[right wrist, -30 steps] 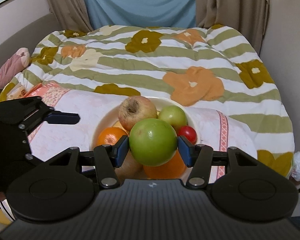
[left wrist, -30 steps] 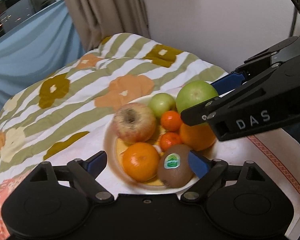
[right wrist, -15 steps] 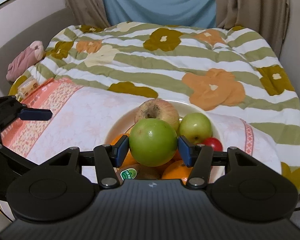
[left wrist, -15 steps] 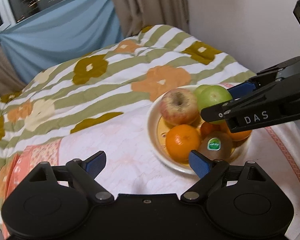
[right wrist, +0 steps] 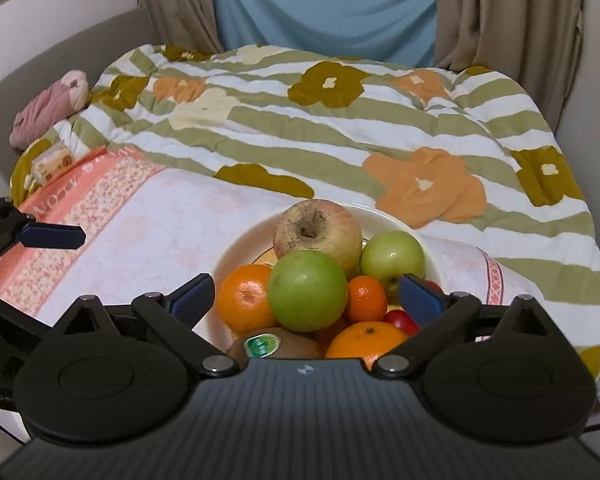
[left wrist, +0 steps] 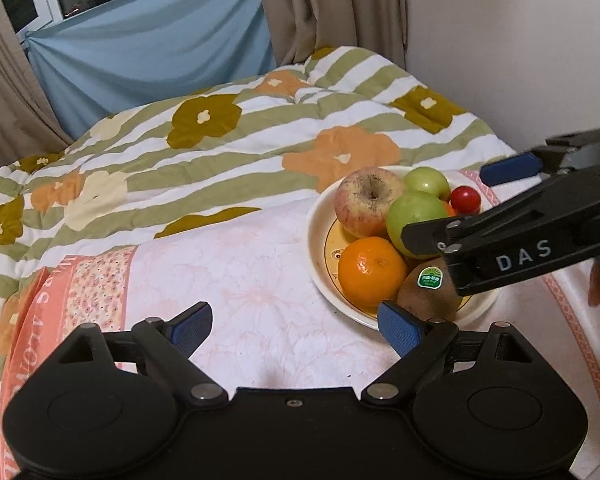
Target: Organize fruits
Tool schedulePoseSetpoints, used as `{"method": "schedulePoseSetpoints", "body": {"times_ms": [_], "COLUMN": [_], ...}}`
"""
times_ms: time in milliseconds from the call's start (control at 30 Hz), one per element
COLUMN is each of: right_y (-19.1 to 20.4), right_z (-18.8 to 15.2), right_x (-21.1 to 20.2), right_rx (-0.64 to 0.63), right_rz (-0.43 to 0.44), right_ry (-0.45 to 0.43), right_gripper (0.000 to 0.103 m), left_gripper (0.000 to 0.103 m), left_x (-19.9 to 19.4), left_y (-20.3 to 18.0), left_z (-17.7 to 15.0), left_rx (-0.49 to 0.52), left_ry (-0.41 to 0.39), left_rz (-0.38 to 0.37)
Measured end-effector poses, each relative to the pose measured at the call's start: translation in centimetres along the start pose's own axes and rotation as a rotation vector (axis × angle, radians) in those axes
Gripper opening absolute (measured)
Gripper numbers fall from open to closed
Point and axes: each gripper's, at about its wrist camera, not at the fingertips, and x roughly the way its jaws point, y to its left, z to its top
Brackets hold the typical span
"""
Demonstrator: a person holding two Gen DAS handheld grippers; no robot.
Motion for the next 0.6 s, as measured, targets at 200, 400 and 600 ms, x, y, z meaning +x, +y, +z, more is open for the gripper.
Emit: {"method": "schedulePoseSetpoints", "body": {"times_ms": [200,400,600], "right_y": [2.6,6.3,9.6], "right_z": [0.0,0.5,0.2], "right_x": [-4.7,-10.2,-16.4], "right_rx": [0.021,0.033,0.089], "right_rz": [-0.047,-0.099,-0.154], "right_ry": [-0.072,-0.148,-0.210], "right_gripper": [0.103,0.103,0.103], "left_gripper": [0.092,0.092,0.095], "left_x": [-4.0,-9.2,-14.9], "left_y": [1.5,3.7,6.0], "left_z": [-0.6,-1.3,-2.6], "left_rx": [-0.012,-0.040,-0.099], "left_ry": [-0.063,-0.144,-0.229], "left_rz": [0.013,0.025,0.042]}}
